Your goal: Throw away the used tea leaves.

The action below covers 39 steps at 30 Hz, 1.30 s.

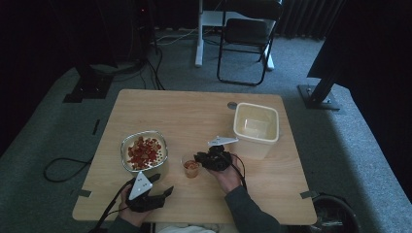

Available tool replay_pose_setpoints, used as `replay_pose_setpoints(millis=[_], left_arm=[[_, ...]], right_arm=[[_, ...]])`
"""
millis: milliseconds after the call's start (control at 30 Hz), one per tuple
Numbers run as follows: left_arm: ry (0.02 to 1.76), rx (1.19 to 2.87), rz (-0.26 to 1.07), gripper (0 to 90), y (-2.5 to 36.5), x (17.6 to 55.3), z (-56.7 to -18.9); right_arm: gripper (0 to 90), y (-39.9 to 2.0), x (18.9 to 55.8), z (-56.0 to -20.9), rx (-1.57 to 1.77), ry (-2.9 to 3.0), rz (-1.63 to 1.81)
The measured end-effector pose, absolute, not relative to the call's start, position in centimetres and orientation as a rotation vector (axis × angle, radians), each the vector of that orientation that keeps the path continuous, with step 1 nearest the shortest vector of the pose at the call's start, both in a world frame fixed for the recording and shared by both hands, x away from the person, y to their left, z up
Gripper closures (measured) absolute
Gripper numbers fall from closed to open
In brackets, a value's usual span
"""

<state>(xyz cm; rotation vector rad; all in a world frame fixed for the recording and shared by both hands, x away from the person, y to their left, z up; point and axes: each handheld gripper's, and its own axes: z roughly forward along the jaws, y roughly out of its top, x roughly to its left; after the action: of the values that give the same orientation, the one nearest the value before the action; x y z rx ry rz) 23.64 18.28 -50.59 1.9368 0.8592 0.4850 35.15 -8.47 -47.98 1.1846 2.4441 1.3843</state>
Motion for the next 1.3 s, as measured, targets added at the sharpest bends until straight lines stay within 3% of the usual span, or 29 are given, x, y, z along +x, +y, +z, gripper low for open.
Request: replay_pose_setpoints(millis=[367,733,1033,1300], left_arm=[[0.825,1.938,0.54,34.8,14.4,26.0,-52.2],[0.827,1.911,0.49,31.4,11.7,27.8,-52.9],[0.8,1.837,0.46,28.8,11.3,28.7,-53.0],[0.777,1.802,0.391,21.5,10.8,29.5,-53.1]], right_arm=[[75.5,-8.1,33.9,-48.1,1.167,2.476,1.401],[74.8,-8.3,33.3,-48.1,1.158,2.485,1.407],[59.7,-10.2,32.7,-47.7,1.161,2.43,1.47],[54.5,-13.0,31.8,-47.1,1.154,2.335,1.455]])
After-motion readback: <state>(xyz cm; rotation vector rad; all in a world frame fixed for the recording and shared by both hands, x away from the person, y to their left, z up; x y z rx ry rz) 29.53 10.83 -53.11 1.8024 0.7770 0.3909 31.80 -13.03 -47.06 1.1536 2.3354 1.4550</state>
